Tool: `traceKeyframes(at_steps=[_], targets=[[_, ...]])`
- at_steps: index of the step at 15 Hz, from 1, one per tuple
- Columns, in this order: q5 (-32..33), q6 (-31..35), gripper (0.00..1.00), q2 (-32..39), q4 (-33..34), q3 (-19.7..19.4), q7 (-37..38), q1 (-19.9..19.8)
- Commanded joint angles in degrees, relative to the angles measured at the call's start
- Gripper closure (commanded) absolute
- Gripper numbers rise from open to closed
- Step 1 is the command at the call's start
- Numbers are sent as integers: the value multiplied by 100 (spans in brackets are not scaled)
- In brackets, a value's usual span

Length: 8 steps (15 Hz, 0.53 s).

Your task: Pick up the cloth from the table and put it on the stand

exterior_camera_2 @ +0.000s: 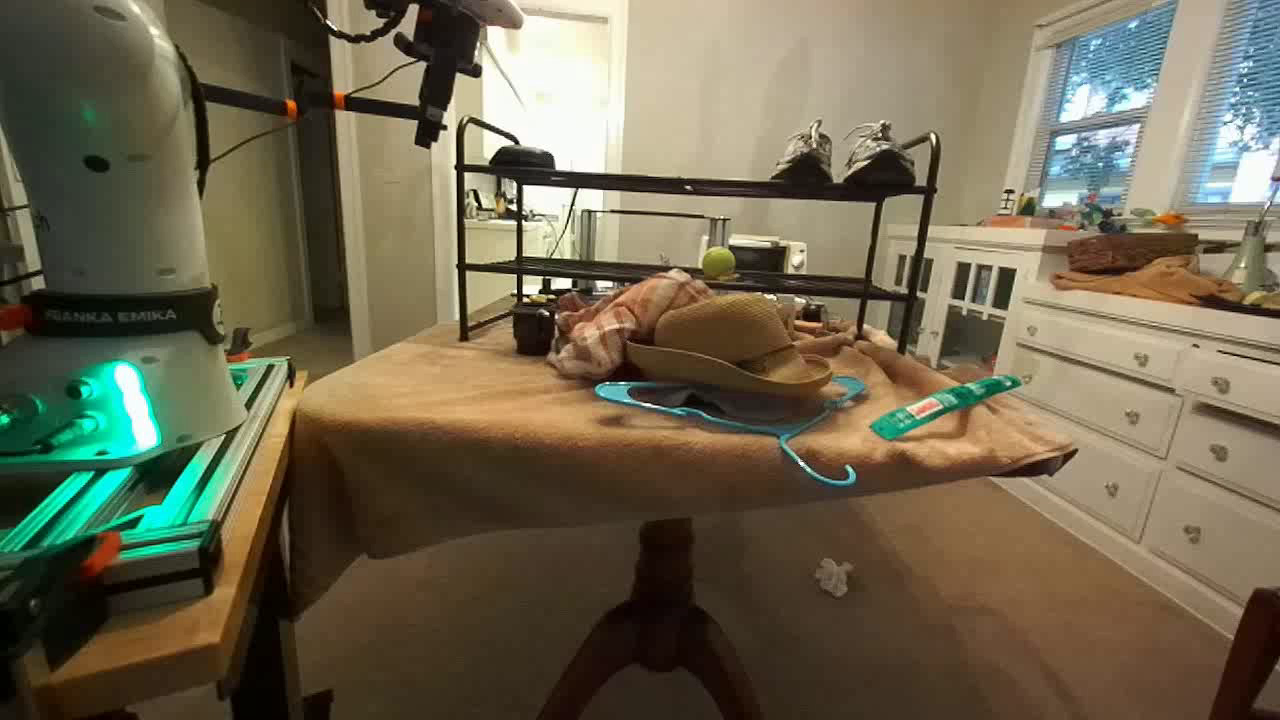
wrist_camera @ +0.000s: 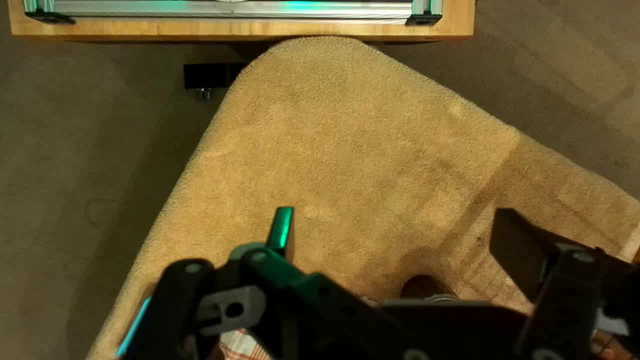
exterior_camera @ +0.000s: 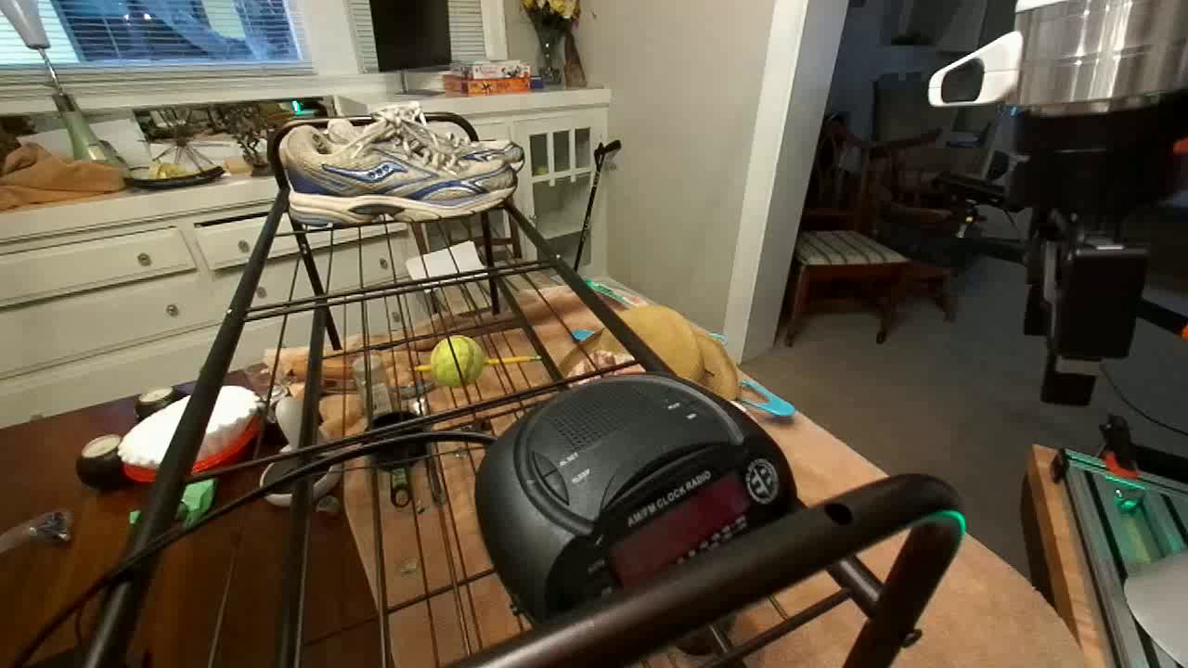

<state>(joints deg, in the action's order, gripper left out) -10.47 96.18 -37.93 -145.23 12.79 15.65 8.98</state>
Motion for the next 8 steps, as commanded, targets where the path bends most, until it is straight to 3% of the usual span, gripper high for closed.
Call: traceKeyframes(at_steps=[1,7,8], targets=[[-9,-11,0,-2,7,19,-13,-26],[-8,-10,0,-2,7,19,-13,-26],[-52,336,0,176,-19,48,89,-95]])
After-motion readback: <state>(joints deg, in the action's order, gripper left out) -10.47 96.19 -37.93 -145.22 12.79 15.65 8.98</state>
